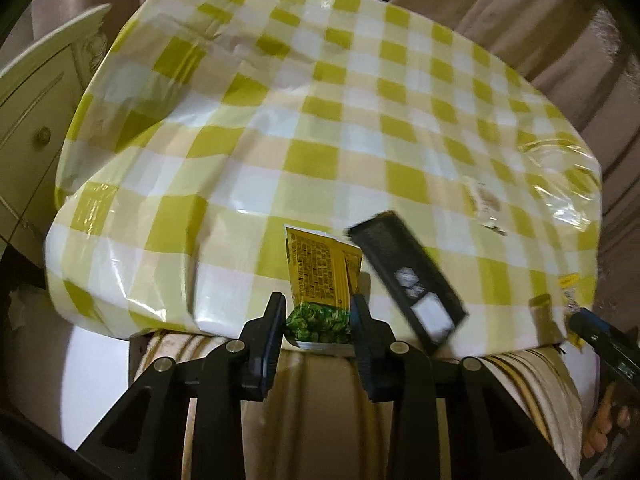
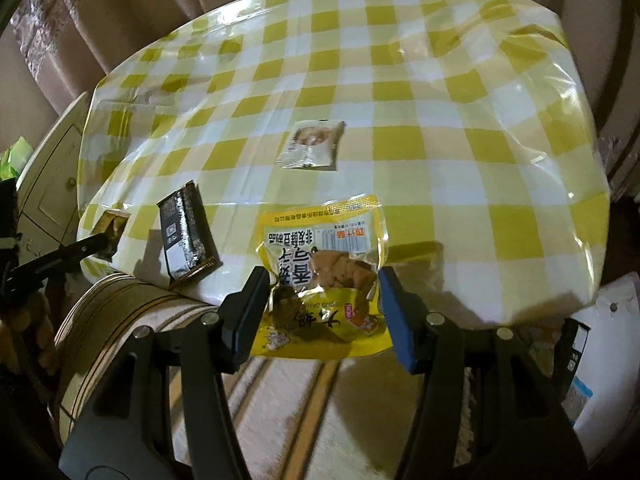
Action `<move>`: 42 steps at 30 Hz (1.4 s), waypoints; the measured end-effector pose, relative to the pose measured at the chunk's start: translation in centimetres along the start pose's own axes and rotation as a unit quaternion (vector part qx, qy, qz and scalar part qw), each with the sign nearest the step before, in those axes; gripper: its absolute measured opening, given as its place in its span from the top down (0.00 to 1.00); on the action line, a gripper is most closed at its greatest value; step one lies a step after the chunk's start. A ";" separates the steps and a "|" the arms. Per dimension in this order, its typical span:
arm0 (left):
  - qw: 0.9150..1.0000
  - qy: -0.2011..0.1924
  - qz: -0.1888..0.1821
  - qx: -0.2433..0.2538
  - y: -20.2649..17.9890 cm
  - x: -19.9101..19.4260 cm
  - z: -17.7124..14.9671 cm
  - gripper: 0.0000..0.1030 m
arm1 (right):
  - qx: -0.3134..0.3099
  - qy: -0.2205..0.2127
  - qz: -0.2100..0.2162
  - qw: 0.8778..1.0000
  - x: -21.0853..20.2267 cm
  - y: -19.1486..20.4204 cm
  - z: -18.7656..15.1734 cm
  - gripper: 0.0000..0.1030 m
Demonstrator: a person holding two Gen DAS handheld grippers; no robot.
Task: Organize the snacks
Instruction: 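Carry both packets into the white box and open both grippers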
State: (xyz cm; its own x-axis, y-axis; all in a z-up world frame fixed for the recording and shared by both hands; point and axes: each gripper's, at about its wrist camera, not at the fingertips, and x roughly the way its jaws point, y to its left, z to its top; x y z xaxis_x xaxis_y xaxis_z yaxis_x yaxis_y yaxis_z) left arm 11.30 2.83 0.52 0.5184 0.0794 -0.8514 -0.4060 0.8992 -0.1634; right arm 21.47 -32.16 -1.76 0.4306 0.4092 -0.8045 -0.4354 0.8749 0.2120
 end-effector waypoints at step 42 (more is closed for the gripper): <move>0.875 0.179 -0.249 0.375 -39.0 2.2 -11.9 0.67 | 0.252 0.060 -0.133 0.957 -7.3 -24.7 -17.2 0.38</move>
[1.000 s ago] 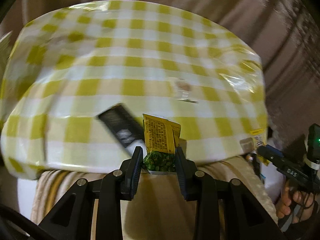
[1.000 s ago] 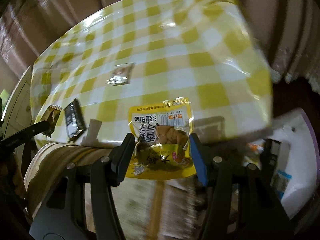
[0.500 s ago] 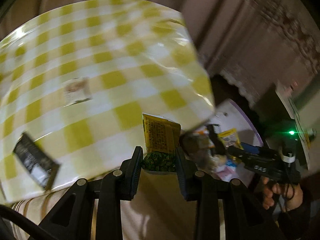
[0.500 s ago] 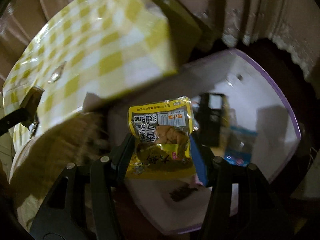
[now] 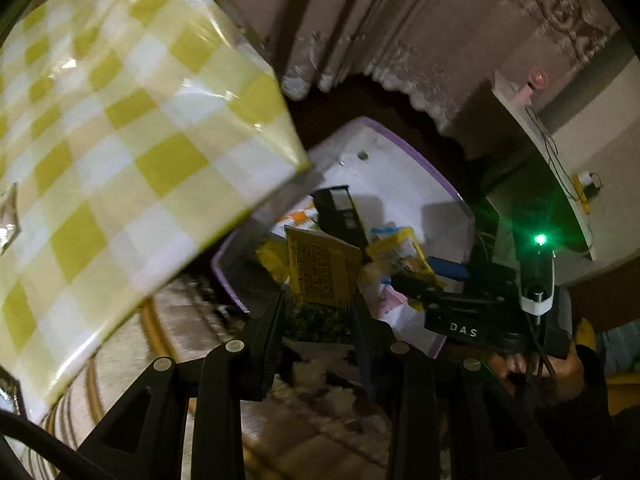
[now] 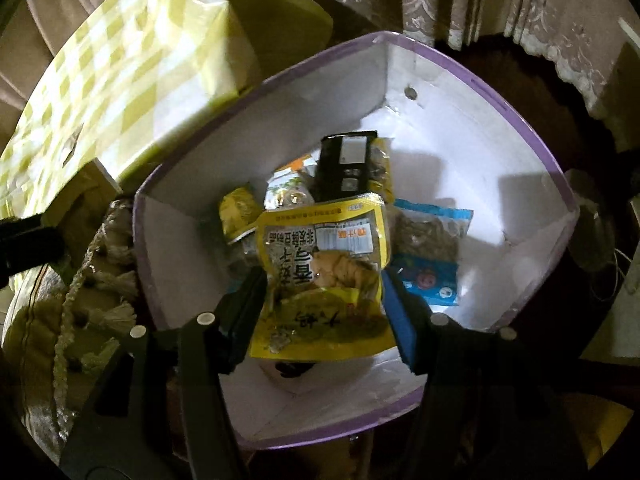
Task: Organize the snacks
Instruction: 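Carry both packets into the white box and open both grippers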
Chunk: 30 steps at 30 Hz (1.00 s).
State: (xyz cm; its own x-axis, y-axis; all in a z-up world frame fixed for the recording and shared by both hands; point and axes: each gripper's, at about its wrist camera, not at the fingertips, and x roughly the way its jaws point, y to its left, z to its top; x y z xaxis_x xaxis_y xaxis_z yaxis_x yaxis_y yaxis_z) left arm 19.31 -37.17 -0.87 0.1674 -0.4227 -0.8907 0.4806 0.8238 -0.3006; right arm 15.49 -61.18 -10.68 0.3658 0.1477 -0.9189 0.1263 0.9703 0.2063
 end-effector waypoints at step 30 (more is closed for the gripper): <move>0.967 -0.181 0.097 -0.150 8.7 -10.0 -4.6 0.26 | -0.142 -0.063 -0.033 0.987 -2.6 12.2 3.0 0.15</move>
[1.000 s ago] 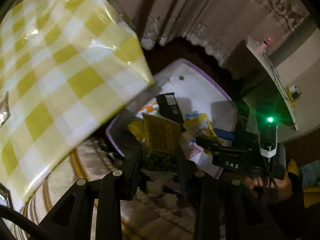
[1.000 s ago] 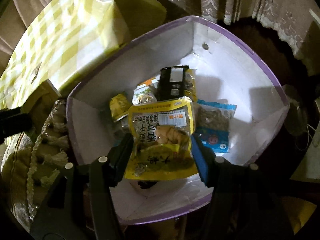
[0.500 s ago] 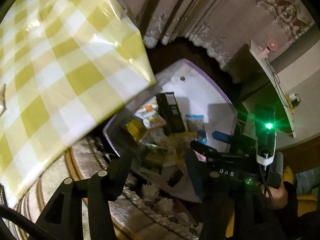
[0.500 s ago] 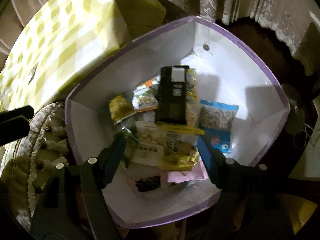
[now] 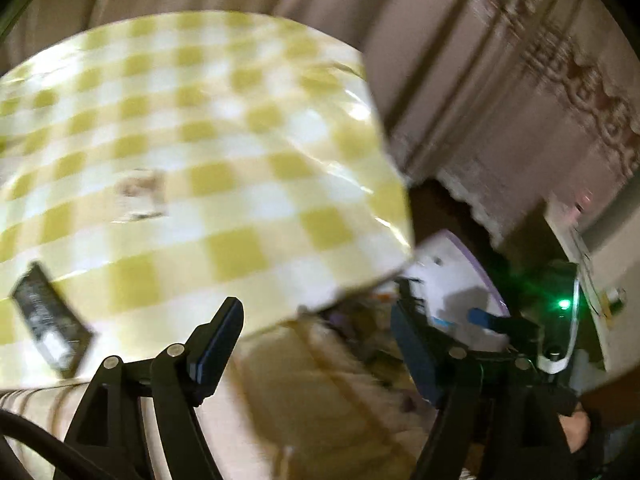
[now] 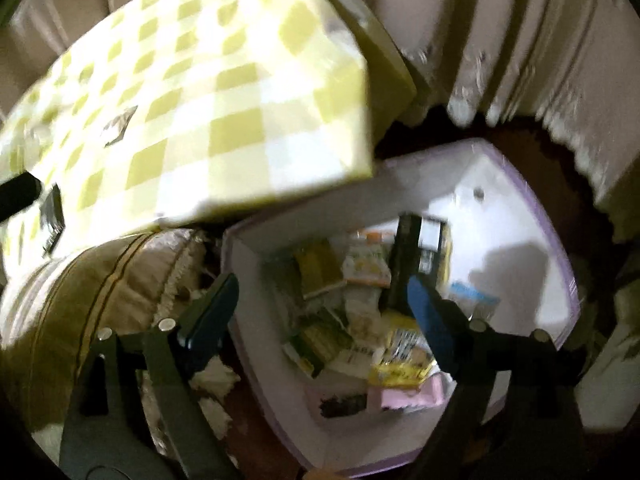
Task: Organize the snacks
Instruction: 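Carry both packets into the white box and open both grippers, then move both grippers back over the last two snacks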
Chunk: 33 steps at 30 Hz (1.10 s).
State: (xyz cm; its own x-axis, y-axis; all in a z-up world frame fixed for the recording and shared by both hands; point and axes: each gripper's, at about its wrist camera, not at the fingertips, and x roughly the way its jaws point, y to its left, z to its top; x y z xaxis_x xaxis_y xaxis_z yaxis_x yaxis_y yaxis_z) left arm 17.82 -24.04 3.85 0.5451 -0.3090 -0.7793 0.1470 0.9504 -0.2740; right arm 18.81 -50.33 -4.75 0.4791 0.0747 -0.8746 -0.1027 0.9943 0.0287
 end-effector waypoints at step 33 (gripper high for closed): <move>0.943 0.024 0.160 -0.291 22.1 -4.0 -4.2 0.20 | -0.115 -0.027 0.115 0.986 1.2 17.9 7.1 0.14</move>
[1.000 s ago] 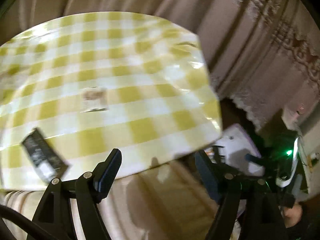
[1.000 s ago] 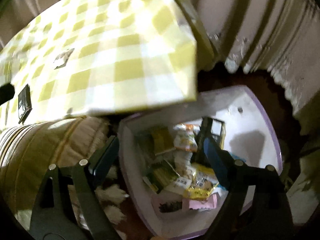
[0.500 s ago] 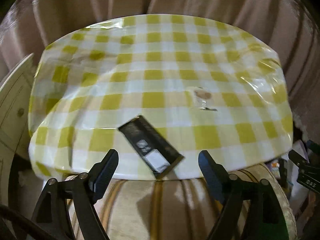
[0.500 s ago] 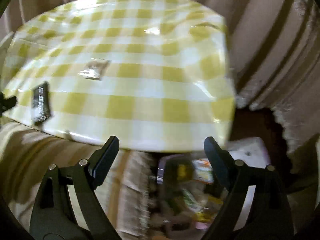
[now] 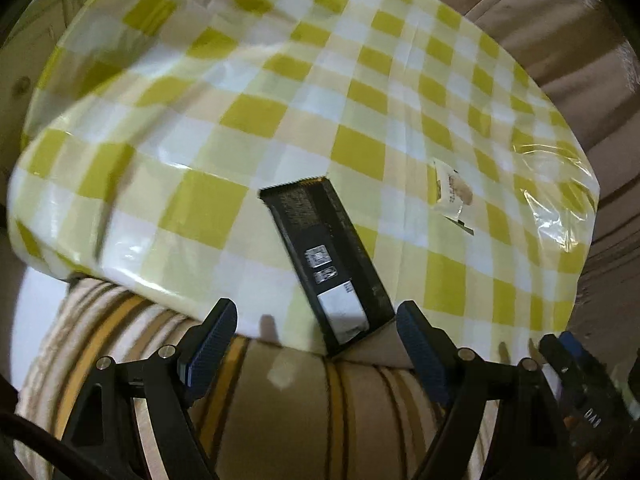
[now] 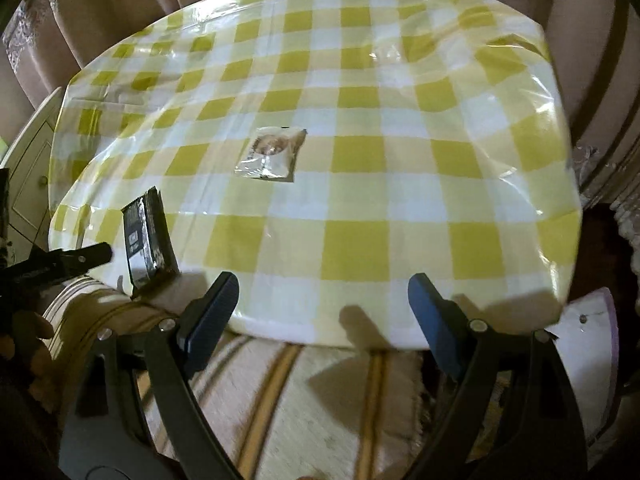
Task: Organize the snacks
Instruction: 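Move both grippers back over the last two snacks, then grasp the black chocolate bar with the left gripper while the right gripper grasps the white cookie packet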
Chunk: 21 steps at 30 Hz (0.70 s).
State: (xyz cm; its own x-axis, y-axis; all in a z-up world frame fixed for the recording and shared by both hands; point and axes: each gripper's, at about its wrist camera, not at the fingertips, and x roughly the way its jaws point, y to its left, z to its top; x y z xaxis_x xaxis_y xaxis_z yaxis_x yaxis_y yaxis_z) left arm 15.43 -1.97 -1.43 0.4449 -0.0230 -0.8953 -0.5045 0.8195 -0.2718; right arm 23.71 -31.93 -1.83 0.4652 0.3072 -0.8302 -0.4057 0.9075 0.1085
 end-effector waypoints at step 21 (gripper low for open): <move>0.989 0.039 0.114 0.091 -5.0 7.2 3.0 0.28 | 0.028 0.008 -0.005 1.000 6.4 2.5 4.2 0.14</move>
State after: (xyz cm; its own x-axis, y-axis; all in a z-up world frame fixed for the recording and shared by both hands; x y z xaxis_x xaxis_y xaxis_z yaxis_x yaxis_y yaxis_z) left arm 23.36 -4.45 -5.42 0.2737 0.1354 -0.9522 -0.4405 0.8978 0.0010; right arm 28.97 -26.53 -4.61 0.4561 0.2930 -0.8403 -0.3560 0.9255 0.1295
